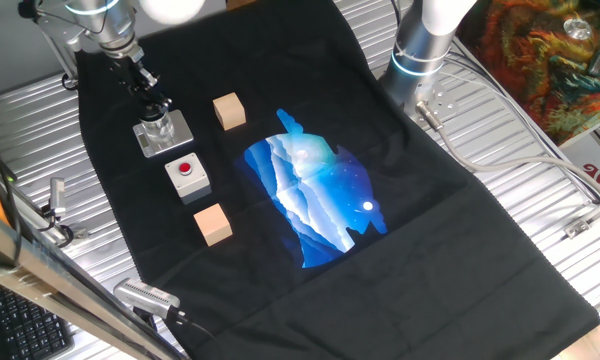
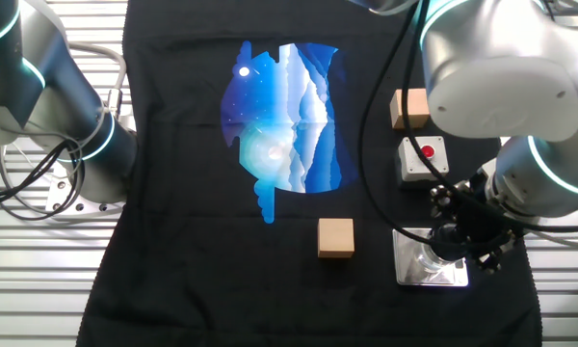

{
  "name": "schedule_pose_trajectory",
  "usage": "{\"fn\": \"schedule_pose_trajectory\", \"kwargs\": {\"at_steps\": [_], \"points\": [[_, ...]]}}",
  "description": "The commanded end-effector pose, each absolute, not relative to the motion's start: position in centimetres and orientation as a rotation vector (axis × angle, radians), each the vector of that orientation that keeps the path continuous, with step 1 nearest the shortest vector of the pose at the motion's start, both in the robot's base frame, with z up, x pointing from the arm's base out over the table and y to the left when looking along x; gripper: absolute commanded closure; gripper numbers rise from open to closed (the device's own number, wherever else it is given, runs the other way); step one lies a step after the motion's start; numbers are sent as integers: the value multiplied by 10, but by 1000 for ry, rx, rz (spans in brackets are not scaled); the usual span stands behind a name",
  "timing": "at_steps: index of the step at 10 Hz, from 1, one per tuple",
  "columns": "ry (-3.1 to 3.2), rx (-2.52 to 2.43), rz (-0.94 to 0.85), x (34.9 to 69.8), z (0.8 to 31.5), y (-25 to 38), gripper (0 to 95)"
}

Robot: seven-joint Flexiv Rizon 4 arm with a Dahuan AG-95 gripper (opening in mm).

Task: Screw the lid onto the jar

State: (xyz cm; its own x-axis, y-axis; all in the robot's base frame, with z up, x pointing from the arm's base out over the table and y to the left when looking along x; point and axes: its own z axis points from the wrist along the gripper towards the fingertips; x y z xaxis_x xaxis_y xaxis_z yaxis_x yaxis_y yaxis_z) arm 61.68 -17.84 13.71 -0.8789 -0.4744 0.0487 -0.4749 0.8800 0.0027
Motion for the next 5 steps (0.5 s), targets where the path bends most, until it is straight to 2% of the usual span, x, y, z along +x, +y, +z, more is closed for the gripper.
{"fn": "schedule_pose_trajectory", "kwargs": {"at_steps": [1, 5], "points": [[-2996, 760, 13, 617, 138, -178, 190], [-3009, 763, 10, 617, 139, -178, 190]]}}
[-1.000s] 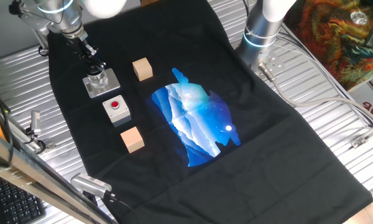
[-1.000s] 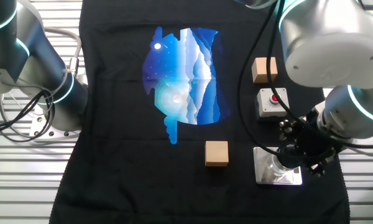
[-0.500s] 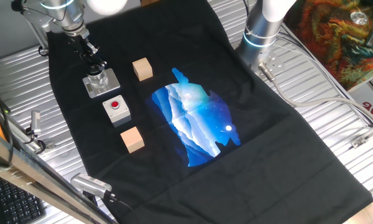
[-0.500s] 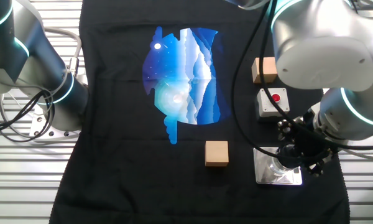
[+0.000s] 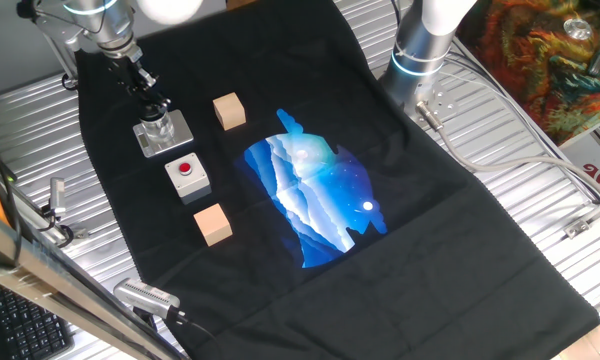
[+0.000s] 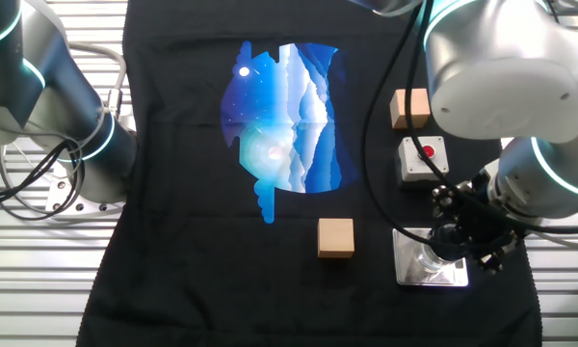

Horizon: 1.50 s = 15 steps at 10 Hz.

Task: Screw the lid onto the jar

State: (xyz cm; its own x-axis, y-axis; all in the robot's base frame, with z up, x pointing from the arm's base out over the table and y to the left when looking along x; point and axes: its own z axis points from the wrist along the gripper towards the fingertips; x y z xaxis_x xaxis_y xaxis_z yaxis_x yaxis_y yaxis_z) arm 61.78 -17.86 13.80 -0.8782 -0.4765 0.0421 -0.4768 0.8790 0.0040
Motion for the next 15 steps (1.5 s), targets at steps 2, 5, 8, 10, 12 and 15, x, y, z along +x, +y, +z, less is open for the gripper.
{"fn": "schedule_pose_trajectory", "kwargs": {"at_steps": [2, 5, 8, 10, 12, 15], "points": [[-3036, 761, 13, 617, 138, -179, 190], [-3045, 758, 8, 617, 137, -178, 190], [-3050, 759, 6, 619, 128, -180, 0], [-3045, 759, 10, 619, 127, -180, 0], [-3044, 754, 8, 619, 127, -179, 0], [-3042, 739, 6, 620, 126, -178, 0]]}}
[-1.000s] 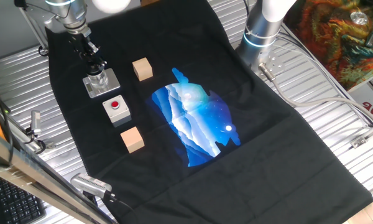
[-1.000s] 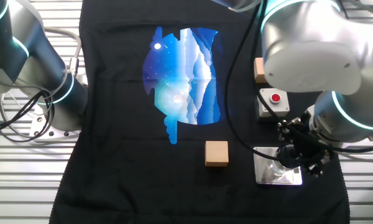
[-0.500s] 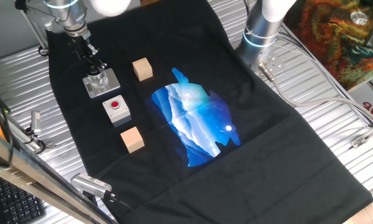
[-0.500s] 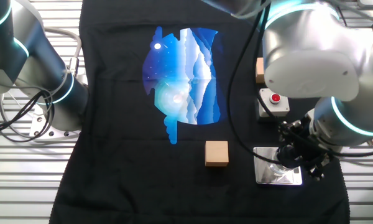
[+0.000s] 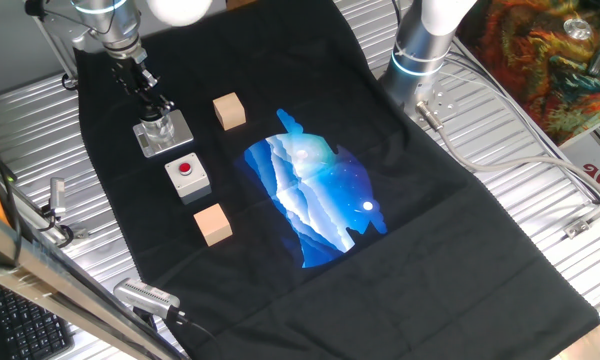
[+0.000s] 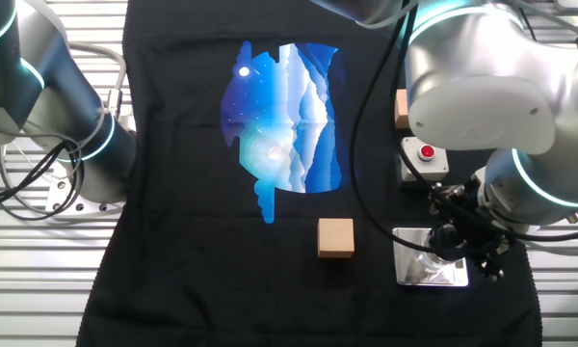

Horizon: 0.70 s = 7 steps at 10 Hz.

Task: Screw the lid onto the jar

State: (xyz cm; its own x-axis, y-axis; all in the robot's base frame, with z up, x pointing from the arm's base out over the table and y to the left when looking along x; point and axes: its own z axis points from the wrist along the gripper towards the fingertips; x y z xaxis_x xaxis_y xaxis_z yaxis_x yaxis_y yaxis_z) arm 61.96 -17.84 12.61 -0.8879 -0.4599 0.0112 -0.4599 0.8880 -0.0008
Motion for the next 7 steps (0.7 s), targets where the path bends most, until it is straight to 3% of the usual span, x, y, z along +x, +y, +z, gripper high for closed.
{"fn": "schedule_pose_trajectory", "kwargs": {"at_steps": [1, 2, 7], "points": [[-3042, 736, 5, 620, 126, -178, 0], [-3043, 734, 3, 620, 126, -178, 190], [-3042, 739, 2, 620, 122, -178, 190]]}}
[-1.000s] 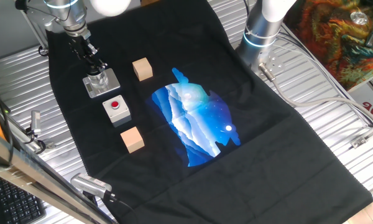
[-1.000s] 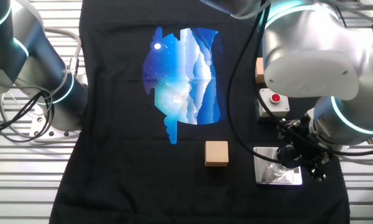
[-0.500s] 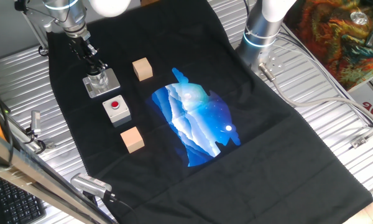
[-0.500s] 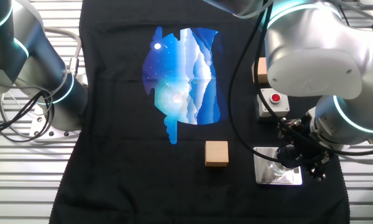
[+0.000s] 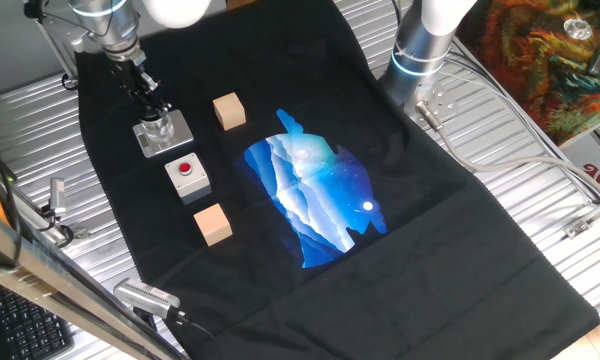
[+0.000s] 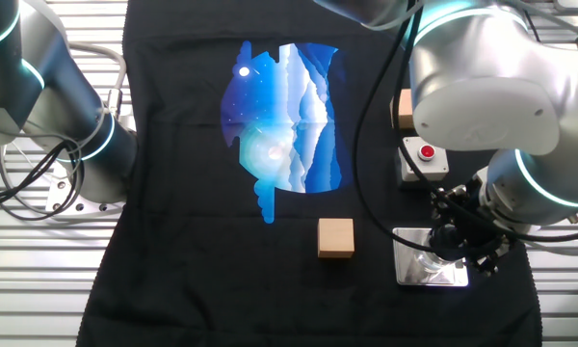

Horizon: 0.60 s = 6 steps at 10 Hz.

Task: Screw the lid onto the jar

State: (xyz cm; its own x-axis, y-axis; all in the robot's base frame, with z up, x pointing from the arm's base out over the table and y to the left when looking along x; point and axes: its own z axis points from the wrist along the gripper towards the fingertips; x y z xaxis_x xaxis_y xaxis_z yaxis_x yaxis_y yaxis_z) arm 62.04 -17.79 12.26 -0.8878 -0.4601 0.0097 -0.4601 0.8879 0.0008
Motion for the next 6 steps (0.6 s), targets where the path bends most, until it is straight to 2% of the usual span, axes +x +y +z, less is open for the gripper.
{"fn": "schedule_pose_trajectory", "kwargs": {"at_steps": [1, 6], "points": [[-3042, 740, 3, 620, 122, -178, 190], [-3045, 740, 2, 620, 121, -178, 190]]}}
